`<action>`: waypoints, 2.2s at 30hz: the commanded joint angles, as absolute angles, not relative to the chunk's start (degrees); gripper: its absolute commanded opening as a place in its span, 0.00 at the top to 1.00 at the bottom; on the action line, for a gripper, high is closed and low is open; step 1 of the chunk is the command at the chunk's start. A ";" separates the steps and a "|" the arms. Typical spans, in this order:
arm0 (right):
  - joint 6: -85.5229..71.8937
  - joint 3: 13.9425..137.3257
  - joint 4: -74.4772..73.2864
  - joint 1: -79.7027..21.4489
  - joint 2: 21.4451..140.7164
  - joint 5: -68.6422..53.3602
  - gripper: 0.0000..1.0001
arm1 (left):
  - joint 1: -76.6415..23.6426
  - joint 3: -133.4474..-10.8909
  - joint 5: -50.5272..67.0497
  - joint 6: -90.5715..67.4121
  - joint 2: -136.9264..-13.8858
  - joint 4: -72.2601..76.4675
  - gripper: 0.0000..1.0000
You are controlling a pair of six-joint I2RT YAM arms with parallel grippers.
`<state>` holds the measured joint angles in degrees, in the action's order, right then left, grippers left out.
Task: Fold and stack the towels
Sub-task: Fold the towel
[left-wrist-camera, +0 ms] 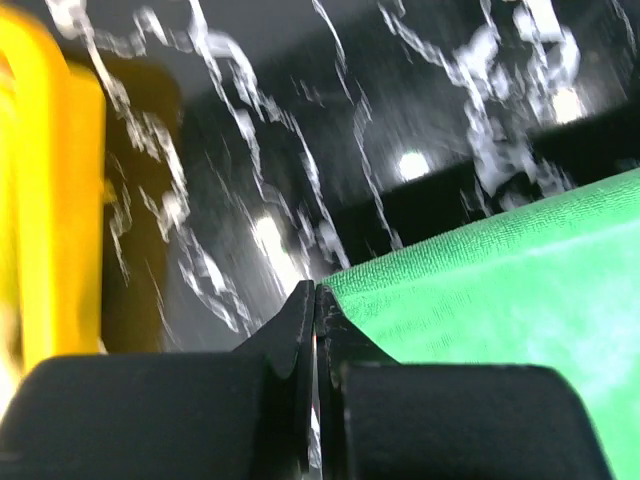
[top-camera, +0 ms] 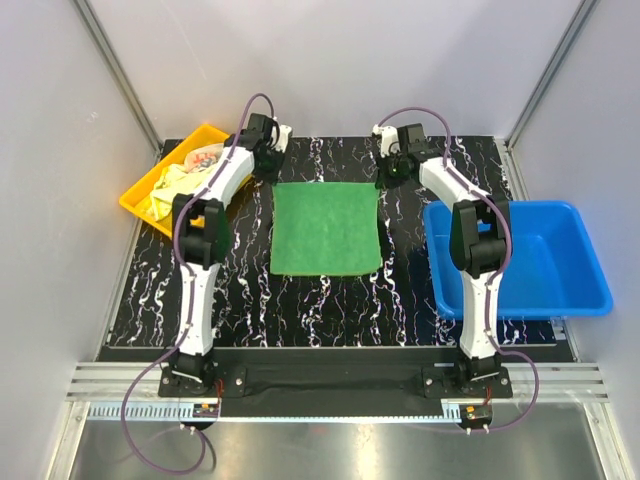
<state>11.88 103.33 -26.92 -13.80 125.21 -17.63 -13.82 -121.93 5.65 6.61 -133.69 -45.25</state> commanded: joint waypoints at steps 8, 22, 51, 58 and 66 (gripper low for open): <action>15.20 107.23 -18.90 -13.71 125.95 -13.63 1.00 | -14.06 -123.86 5.89 10.63 -133.07 -38.60 1.00; 18.02 96.16 -13.72 -13.80 116.82 -10.02 1.00 | -14.50 -113.48 3.34 11.60 -124.20 -35.60 1.00; 7.12 62.67 -14.50 -19.86 92.11 -9.32 1.00 | -18.72 -83.85 3.08 5.19 -101.87 -34.54 1.00; 6.42 59.94 -16.87 -19.95 90.00 -7.82 1.00 | -19.68 -78.23 3.78 4.13 -98.26 -34.37 1.00; 2.90 57.57 -18.89 -20.30 90.79 -8.53 1.00 | -20.56 -73.92 4.05 3.16 -96.50 -34.28 1.00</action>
<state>4.89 58.33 -16.84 -20.10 92.09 -10.09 -20.49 -75.05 4.82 3.77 -99.35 -35.94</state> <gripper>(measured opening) 0.055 0.008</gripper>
